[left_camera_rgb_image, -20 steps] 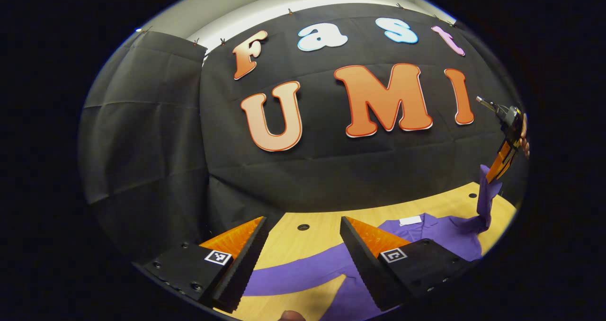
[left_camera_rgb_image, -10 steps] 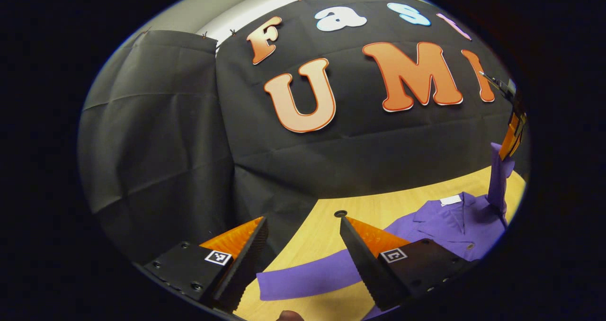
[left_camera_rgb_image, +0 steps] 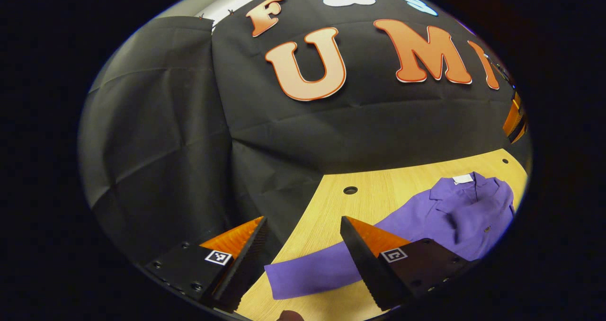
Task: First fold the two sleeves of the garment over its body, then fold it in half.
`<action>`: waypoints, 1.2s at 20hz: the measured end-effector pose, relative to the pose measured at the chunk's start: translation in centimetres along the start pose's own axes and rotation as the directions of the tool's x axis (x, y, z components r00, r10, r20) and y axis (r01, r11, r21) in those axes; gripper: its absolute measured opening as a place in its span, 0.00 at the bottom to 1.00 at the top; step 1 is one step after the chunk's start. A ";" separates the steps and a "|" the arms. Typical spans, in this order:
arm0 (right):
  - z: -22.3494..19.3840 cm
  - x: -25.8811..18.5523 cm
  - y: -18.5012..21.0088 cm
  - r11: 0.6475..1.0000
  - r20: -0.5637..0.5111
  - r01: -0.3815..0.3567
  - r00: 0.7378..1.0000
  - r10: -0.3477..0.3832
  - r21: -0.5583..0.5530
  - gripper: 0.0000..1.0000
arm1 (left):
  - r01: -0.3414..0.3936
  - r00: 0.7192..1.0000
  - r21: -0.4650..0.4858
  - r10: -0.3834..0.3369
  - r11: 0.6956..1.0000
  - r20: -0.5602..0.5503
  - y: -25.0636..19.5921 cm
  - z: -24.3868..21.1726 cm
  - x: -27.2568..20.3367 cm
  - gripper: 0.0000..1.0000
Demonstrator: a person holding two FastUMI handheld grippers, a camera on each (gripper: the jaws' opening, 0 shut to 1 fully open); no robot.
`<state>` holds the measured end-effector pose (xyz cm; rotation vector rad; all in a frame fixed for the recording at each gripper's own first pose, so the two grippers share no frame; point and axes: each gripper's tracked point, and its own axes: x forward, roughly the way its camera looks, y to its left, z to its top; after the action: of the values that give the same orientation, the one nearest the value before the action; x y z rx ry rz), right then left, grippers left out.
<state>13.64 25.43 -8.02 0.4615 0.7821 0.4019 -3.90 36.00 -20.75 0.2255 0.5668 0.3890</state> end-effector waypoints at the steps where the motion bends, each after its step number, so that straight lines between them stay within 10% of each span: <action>1: 0.3 -0.5 0.1 1.000 0.024 0.003 1.000 -0.003 -0.008 0.43 | 0.012 1.000 -0.010 -0.012 1.000 -0.019 0.2 -0.4 0.7 0.98; 3: 1.2 -2.0 0.4 1.000 0.098 0.013 0.995 -0.010 -0.029 0.45 | 0.050 0.994 -0.053 -0.055 0.997 -0.091 0.3 -2.4 1.8 0.98; 8: 2.9 -6.4 -0.9 0.991 0.282 0.098 0.957 -0.070 -0.089 0.92 | 0.093 0.927 -0.182 -0.152 0.979 -0.344 0.5 -8.3 4.5 0.98; 24: 1.8 -17.0 -5.5 0.920 0.464 0.283 0.876 -0.131 -0.273 0.95 | -0.086 0.563 -0.339 -0.235 0.937 -0.792 1.1 -21.0 4.4 0.98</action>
<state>5.00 11.79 -0.05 0.1319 0.3064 0.2053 -12.60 40.91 -39.74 -0.3691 1.4381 0.4967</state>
